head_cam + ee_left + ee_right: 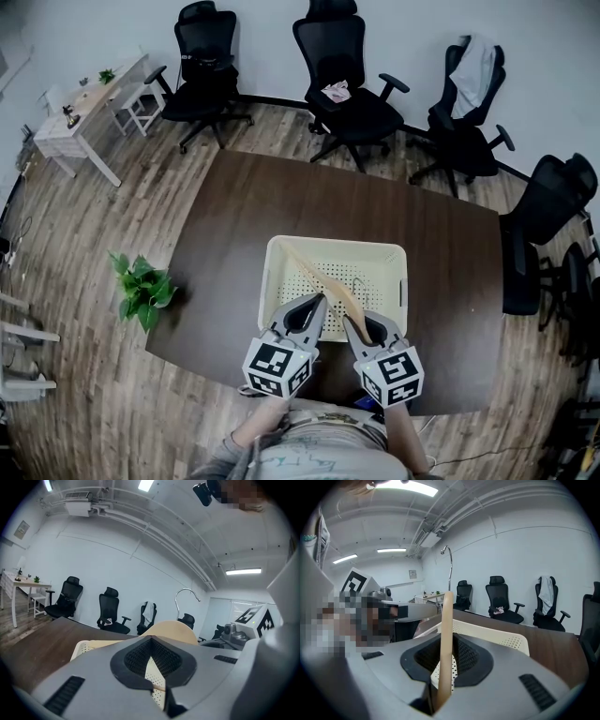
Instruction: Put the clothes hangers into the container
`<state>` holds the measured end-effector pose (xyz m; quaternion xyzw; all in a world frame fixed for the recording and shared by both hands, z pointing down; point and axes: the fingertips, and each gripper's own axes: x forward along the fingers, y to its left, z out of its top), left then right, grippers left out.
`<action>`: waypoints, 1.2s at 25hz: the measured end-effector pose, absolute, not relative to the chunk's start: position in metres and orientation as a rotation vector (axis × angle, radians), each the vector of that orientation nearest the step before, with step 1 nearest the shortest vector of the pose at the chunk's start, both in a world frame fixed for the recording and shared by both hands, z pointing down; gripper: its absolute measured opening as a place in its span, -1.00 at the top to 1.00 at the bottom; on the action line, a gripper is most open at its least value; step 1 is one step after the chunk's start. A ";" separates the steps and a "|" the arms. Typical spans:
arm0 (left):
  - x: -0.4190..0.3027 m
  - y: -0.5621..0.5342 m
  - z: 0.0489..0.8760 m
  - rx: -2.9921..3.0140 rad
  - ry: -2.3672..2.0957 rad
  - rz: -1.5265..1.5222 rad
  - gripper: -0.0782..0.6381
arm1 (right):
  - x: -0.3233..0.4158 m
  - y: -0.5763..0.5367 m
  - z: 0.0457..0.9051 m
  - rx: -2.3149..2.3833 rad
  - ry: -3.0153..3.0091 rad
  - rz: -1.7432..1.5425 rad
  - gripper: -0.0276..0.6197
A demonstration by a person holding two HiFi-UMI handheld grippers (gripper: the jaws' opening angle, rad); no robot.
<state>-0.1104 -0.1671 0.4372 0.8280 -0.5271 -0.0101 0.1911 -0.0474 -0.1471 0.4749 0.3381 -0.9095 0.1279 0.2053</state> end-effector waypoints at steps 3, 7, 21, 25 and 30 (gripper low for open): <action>-0.112 -0.169 0.442 2.307 -1.480 -0.031 0.75 | -0.047 -0.149 0.480 0.932 -2.517 0.369 0.73; -0.113 -0.171 0.448 2.302 -1.474 -0.022 0.75 | -0.047 -0.152 0.488 0.920 -2.494 0.373 0.73; -0.125 -0.183 0.462 2.283 -1.464 -0.010 0.75 | -0.064 -0.158 0.509 0.857 -2.423 0.366 0.73; -0.127 -0.187 0.464 2.278 -1.463 -0.009 0.75 | -0.066 -0.162 0.512 0.847 -2.406 0.360 0.73; -0.131 -0.190 0.468 2.271 -1.461 -0.008 0.75 | -0.069 -0.166 0.516 0.837 -2.381 0.350 0.73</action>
